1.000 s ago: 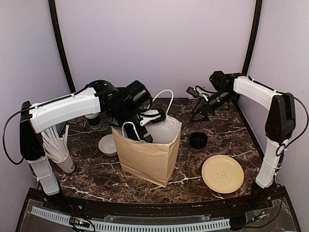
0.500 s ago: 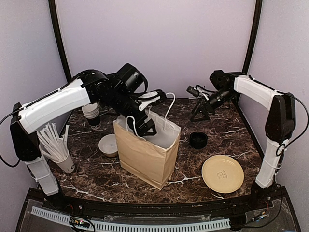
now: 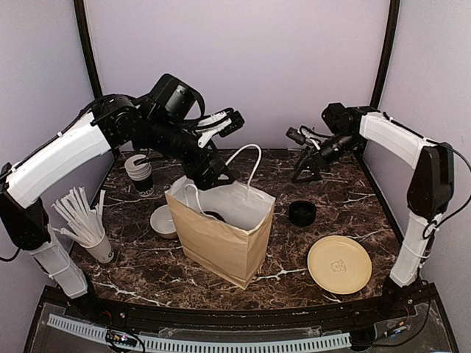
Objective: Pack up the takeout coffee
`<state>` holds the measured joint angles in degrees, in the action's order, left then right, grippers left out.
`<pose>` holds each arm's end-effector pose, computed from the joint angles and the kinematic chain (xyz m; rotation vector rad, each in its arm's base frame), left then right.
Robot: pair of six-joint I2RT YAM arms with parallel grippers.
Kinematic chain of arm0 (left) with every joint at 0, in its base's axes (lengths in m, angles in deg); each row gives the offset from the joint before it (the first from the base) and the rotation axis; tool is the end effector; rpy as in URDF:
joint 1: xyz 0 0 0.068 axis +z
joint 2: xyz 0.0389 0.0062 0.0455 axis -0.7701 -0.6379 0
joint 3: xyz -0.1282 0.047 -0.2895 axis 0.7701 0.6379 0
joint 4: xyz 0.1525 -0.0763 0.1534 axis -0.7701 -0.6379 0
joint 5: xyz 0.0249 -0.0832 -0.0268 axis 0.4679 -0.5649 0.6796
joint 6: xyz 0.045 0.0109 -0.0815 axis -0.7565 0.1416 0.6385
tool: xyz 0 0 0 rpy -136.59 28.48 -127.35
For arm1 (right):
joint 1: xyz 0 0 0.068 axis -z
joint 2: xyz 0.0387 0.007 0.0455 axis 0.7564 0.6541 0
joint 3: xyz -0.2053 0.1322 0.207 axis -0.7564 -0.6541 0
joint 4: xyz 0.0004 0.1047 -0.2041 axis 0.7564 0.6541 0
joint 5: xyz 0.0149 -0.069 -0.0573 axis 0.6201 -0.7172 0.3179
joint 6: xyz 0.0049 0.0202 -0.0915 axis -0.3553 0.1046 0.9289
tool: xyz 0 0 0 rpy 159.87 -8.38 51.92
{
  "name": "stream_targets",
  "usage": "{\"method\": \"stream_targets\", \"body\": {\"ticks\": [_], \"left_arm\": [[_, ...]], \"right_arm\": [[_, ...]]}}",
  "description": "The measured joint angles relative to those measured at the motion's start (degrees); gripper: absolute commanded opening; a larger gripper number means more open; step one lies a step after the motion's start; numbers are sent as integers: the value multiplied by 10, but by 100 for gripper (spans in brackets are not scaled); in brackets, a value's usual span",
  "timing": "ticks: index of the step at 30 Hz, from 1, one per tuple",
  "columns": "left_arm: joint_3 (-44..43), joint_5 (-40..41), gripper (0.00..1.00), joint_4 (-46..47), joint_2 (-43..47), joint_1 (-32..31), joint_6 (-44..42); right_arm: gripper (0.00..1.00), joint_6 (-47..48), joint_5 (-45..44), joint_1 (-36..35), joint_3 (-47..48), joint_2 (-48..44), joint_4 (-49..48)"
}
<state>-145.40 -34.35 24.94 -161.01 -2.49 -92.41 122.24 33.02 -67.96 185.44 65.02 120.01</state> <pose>0.2080 -0.2864 0.4342 1.2693 1.8836 -0.4718 0.3295 0.1749 0.3215 -1.3896 2.1170 0.9407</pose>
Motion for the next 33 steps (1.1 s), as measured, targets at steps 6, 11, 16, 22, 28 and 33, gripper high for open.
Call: {"method": "stream_targets", "body": {"ticks": [6, 11, 16, 22, 28, 33], "left_arm": [[1, 25, 99, 14, 34, 0, -5], [3, 106, 99, 42, 91, 1, -8], [0, 246, 78, 35, 120, 31, 25], [-17, 321, 53, -98, 125, 67, 183], [63, 323, 46, -240, 191, 75, 348], [166, 327, 46, -299, 231, 137, 421]], "right_arm": [[99, -41, -62, 0, -29, -52, -45], [99, -84, -111, 8, -67, -114, -95], [99, -107, -141, 28, -104, -143, -132], [99, -117, -162, 35, -157, -152, -168], [99, -116, -142, 35, -145, -118, -176], [98, -113, -105, 35, -137, -86, -175]]}}
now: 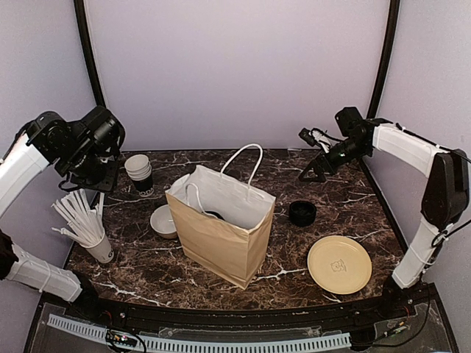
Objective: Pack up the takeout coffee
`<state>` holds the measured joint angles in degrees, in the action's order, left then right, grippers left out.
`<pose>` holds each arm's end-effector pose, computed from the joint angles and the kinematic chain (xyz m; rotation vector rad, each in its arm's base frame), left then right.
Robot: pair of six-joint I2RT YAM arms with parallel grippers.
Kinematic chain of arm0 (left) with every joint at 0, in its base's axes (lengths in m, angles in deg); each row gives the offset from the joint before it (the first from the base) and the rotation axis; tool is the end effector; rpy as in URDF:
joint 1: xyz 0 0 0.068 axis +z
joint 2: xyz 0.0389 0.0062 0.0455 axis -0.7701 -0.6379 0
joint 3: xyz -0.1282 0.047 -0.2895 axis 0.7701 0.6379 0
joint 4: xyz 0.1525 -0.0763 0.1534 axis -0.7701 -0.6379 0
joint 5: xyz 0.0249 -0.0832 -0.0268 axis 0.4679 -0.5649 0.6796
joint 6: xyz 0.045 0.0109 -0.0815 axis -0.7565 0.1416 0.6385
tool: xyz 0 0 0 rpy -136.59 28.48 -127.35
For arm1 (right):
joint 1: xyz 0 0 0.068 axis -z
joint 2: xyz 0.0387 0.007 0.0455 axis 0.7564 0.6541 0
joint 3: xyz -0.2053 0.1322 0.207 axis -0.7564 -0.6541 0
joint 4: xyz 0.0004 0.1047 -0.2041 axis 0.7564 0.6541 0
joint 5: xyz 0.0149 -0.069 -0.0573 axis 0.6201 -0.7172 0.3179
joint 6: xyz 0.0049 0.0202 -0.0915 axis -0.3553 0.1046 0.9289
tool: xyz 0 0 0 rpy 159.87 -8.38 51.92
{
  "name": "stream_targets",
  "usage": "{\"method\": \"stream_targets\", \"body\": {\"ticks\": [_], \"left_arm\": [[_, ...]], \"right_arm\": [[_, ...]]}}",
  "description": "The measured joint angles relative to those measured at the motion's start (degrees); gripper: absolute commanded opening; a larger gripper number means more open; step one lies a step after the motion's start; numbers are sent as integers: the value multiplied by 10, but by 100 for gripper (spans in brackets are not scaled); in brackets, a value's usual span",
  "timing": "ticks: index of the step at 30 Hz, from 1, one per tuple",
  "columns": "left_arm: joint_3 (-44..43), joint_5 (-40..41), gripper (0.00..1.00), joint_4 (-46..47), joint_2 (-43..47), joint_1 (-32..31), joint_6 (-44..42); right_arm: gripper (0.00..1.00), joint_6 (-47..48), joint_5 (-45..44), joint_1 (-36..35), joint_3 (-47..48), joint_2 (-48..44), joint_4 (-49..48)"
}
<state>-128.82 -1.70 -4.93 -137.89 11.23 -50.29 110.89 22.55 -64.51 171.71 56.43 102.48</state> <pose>0.1516 -0.0725 0.4039 0.0528 2.4628 0.1470 0.3309 0.1400 0.3159 -1.1152 2.1995 0.6693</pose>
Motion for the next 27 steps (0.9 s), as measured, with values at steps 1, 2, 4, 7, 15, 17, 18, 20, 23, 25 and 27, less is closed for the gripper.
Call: {"method": "stream_targets", "body": {"ticks": [1, 2, 4, 7, 15, 17, 18, 20, 23, 25, 27], "left_arm": [[12, 3, 46, -4, -4, 9, 5], [25, 5, 46, -4, -12, 19, 9], [48, 9, 46, 1, -29, 38, 11], [82, 9, 45, 25, -39, 68, 4], [122, 30, 53, 90, -48, 130, -29], [131, 34, 52, 113, -54, 148, -38], [136, 35, 49, 122, -57, 157, -42], [146, 39, 45, 144, -65, 172, -52], [160, 44, 30, 169, -76, 187, -67], [165, 46, 15, 182, -83, 191, -76], [165, 48, 5, 188, -89, 192, -82]], "right_arm": [[98, 1, 7, 0, 0, 3, 1], [99, 3, 12, 0, 0, 4, 3], [99, 8, 22, 0, 0, 4, 5], [99, 12, 29, 0, -1, 3, 5], [98, 16, 36, 0, -13, -1, 5], [98, 18, 37, 0, -13, -1, 5], [98, 18, 38, 0, -13, -1, 5], [97, 19, 38, 0, -13, -1, 6], [97, 22, 38, 0, -13, -1, 7], [97, 23, 38, 0, -13, -1, 8], [97, 24, 38, 0, -13, -1, 8]]}}
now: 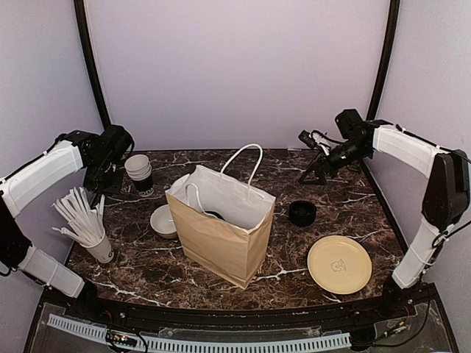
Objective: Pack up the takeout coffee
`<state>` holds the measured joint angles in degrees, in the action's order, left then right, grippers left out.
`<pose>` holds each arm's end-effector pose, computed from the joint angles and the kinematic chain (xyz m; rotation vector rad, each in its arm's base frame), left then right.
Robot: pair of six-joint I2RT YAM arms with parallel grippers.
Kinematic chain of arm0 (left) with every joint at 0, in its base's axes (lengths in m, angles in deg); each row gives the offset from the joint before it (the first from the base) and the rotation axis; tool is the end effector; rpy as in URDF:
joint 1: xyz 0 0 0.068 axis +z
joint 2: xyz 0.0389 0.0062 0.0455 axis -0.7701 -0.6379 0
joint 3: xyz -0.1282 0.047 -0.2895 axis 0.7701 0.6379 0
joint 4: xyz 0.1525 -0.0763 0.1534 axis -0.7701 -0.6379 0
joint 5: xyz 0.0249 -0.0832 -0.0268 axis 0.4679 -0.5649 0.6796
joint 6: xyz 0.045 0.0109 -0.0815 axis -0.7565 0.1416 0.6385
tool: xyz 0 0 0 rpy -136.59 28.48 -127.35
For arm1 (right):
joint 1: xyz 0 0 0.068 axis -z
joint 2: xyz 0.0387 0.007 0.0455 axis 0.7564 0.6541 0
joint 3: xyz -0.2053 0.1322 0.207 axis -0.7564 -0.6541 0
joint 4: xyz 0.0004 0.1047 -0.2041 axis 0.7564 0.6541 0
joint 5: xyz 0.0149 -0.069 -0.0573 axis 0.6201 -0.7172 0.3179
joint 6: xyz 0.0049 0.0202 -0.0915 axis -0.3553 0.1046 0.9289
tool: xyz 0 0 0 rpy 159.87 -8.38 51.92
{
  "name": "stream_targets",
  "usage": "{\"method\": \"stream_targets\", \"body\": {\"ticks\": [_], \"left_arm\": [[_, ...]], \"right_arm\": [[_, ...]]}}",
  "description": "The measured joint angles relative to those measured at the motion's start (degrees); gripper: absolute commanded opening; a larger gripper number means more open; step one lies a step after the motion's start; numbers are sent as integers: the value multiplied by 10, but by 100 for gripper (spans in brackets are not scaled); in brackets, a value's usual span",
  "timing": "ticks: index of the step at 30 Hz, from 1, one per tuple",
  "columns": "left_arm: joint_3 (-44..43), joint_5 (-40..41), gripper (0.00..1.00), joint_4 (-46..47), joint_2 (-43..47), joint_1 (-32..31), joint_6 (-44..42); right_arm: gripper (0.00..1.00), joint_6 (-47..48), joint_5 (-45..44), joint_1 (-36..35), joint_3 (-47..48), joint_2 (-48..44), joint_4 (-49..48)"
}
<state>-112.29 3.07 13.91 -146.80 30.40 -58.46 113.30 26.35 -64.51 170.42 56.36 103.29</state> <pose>0.2323 -0.0359 0.3238 -0.1737 2.5367 0.5187 0.3238 0.1428 0.3116 -1.1681 2.1690 0.7475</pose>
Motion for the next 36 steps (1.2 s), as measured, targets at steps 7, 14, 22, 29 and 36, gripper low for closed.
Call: {"method": "stream_targets", "body": {"ticks": [7, 14, 22, 29, 36], "left_arm": [[-31, -1, 0, -20, -3, 0, -6], [-150, -6, 0, -76, -1, 0, -2], [-250, -17, 0, -138, 4, 0, 0], [-367, -39, 0, -154, 4, 0, -22], [-434, -162, 0, -56, 29, 0, -59]], "right_arm": [[96, 0, 0, 0, 0, 0, 1], [97, 1, 11, 0, 6, 22, 6], [97, 7, 20, 0, 25, 38, 25], [97, 15, 23, 0, 35, 38, 31], [97, 16, 24, 0, 35, 38, 35]]}}
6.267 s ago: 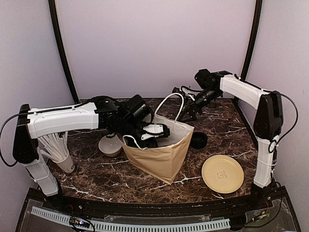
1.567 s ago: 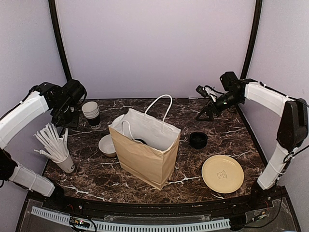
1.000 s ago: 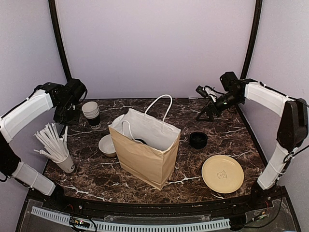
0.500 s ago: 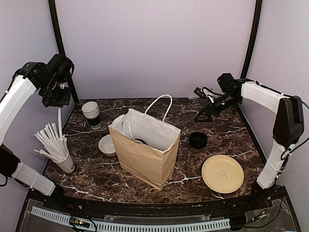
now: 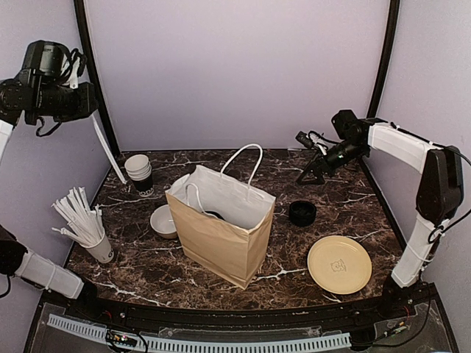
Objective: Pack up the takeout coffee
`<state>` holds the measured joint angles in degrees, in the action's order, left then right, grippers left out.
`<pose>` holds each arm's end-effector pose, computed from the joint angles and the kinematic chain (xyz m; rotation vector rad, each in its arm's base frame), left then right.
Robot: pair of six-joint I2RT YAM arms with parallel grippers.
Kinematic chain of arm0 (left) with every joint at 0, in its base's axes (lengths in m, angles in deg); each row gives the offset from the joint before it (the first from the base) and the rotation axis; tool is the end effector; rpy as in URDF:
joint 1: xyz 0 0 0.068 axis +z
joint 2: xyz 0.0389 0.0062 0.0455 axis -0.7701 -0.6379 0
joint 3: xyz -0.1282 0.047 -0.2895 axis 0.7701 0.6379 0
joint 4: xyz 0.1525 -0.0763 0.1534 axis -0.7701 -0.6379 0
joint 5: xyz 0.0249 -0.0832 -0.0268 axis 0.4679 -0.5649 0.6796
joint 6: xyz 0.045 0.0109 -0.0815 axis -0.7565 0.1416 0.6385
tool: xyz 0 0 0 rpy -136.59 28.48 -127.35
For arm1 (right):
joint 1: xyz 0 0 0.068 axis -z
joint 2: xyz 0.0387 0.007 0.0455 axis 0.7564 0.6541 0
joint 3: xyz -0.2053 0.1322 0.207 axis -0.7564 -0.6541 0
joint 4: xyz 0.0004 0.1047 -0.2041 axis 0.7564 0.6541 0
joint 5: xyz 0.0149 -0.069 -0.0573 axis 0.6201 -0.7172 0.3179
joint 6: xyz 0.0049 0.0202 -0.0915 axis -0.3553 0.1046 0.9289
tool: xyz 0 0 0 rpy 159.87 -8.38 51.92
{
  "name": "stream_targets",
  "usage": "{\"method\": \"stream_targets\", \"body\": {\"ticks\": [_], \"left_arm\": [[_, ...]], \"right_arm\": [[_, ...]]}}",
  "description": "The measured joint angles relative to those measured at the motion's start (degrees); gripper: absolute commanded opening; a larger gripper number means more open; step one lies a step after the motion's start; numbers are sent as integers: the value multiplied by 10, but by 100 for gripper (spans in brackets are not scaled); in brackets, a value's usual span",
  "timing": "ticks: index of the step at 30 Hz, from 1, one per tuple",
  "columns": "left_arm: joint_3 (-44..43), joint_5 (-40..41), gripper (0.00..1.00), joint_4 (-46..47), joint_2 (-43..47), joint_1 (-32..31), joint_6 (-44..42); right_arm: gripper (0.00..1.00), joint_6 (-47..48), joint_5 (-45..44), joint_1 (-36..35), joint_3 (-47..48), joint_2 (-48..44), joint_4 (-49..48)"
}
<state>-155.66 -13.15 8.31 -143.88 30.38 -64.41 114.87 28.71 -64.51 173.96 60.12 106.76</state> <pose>0.2000 -0.0474 0.5282 -0.0943 2.0223 -0.0977 0.3339 0.1484 0.3051 -1.1983 2.1868 0.8162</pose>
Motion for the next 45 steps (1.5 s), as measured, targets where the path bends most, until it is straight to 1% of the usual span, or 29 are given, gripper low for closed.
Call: {"method": "stream_targets", "body": {"ticks": [3, 6, 10, 13, 16, 20, 26, 28, 29, 30, 31, 32, 33, 34, 36, 37, 39, 42, 44, 45], "left_arm": [[1, -78, 0, 71, 20, 0, -3], [32, -174, 0, 169, 47, 0, 7], [99, -301, 0, 296, 70, -1, 58], [143, -372, 0, 370, 63, -12, 101], [164, -406, 0, 399, 42, -40, 125], [174, -434, 0, 409, 12, -84, 141], [266, -453, 0, 469, 10, -128, 183], [286, -457, 1, 475, 3, -145, 191], [290, -459, 16, 476, -3, -153, 195], [293, -462, 24, 477, -9, -159, 199], [296, -468, 38, 477, -15, -165, 202], [296, -475, 65, 475, -21, -170, 204], [296, -484, 82, 472, -26, -174, 205], [296, -491, 95, 468, -32, -176, 206], [288, -510, 98, 436, -49, -181, 198], [280, -511, 99, 414, -59, -182, 189], [263, -497, 99, 365, -76, -184, 169], [231, -416, 99, 282, -81, -186, 125], [213, -354, 99, 252, -65, -185, 98], [208, -322, 97, 243, -51, -185, 84]], "right_arm": [[97, 0, 0, 0, 0, 0, 2], [97, 0, 0, 0, 0, 0, 3], [97, 0, 0, 0, 0, 0, 3], [98, 0, -1, 0, 0, 0, 3], [98, 0, -2, 0, -2, 0, 3], [98, 0, -3, 0, -5, 0, 2], [98, 0, -5, 0, -11, 0, 2], [98, 0, -5, 0, -13, 0, 2], [98, 0, -5, 0, -14, 0, 2], [98, 0, -5, 0, -14, 0, 2], [98, 0, -6, 0, -15, 0, 2], [98, 0, -6, 0, -15, 0, 2], [98, 0, -7, 0, -16, 0, 2], [98, 0, -7, 0, -16, 0, 2], [98, 0, -7, 0, -16, 0, 2], [98, 0, -7, 0, -16, 0, 2], [98, 1, -6, 0, -16, 0, 2], [98, 2, -6, 0, -16, 0, 2], [99, 4, -5, 0, -16, 0, 2], [99, 5, -4, 0, -16, 0, 2]]}}
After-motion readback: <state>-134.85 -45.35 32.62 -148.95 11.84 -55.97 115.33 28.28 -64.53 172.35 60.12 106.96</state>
